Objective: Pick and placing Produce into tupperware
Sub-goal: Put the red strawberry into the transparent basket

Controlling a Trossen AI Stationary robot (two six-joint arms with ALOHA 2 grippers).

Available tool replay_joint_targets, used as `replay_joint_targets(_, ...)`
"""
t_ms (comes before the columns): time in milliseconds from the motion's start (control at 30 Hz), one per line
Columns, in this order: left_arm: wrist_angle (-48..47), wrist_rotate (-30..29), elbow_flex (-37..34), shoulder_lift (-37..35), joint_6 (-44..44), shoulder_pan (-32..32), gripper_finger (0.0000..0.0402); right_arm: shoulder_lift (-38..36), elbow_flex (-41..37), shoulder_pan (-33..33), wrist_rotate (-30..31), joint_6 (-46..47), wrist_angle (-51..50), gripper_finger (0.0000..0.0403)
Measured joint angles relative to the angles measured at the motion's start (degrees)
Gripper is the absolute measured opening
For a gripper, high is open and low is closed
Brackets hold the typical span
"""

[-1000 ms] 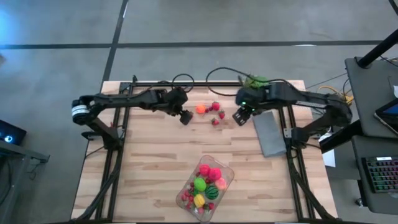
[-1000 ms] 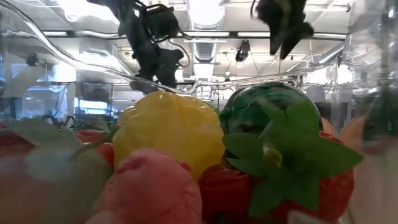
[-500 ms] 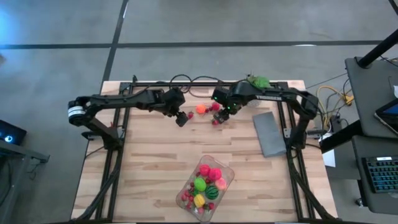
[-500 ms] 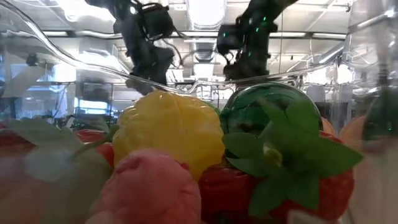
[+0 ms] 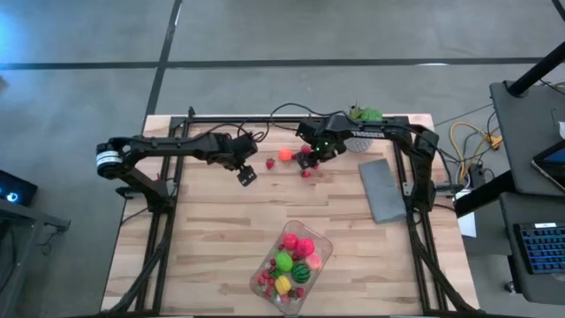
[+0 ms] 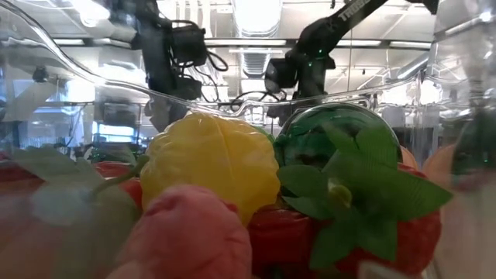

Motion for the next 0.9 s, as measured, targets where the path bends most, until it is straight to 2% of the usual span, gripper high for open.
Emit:
replay_joint_targets(167,0.3,-2.6,0.0,0.0,0.3,0.2,0.0265,2.1,0.0,0.0,0.0,-0.5,0.2,0.0201)
replay_joint_targets(600,0.2,-2.6,0.1,0.0,-0.1,0.2,0.0265,4.1,0.0,-0.5,4.2,-3.5,2.4,0.0201)
replay_joint_targets(900,1.6,-2.6,0.1,0.0,-0.1,0.2,0.0265,4.2,-0.2,-0.6,4.6,-3.7,6.4,0.0201)
